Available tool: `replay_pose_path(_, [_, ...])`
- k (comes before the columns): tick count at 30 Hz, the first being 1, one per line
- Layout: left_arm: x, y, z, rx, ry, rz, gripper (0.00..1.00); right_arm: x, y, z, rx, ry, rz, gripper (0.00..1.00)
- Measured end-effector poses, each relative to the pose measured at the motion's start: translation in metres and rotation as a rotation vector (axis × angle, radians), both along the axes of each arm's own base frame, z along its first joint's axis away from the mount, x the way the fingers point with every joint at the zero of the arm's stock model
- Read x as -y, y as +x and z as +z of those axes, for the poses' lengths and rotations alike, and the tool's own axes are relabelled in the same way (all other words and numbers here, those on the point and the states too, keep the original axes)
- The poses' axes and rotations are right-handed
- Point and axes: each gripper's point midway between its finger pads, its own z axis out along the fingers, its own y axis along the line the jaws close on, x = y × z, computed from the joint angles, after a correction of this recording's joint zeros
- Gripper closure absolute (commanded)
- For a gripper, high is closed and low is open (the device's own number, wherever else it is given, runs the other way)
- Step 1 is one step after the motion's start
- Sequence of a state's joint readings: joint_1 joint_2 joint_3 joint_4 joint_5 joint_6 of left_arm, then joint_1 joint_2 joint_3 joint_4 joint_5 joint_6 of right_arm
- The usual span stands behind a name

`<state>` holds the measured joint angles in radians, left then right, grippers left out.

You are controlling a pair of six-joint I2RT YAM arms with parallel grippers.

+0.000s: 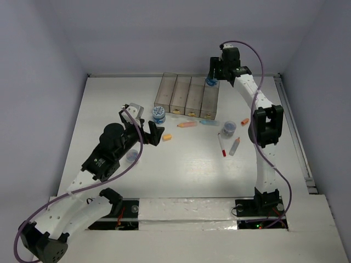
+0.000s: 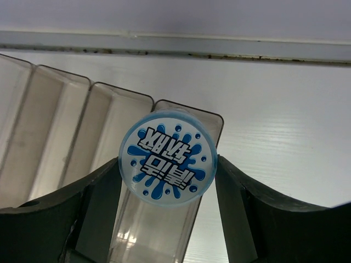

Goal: Sort the stationery into containers
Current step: Place the stationery in the storage box.

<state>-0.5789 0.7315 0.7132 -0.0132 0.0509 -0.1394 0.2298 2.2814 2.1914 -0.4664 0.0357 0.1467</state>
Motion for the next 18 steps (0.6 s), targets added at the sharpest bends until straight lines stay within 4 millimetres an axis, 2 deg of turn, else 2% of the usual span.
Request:
replay_pose_path(8, [-0.002, 0.009, -0.011, -0.037, 0.024, 0.021, 0.01, 0.003, 0.003, -0.032, -0.044, -0.052, 0.012, 0.57])
replay_pose_path(15, [-0.005, 0.013, -0.014, -0.045, 0.030, 0.040, 0.01, -0.001, 0.005, -0.049, -0.065, -0.071, 0.028, 0.42])
replay_pose_path(17, [-0.006, 0.013, -0.014, -0.045, 0.029, 0.042, 0.01, -0.001, 0.005, -0.054, -0.071, -0.073, 0.029, 0.28])
replay_pose_path(18, [-0.006, 0.013, -0.014, -0.045, 0.029, 0.043, 0.01, -0.001, 0.005, -0.055, -0.074, -0.074, 0.030, 0.06])
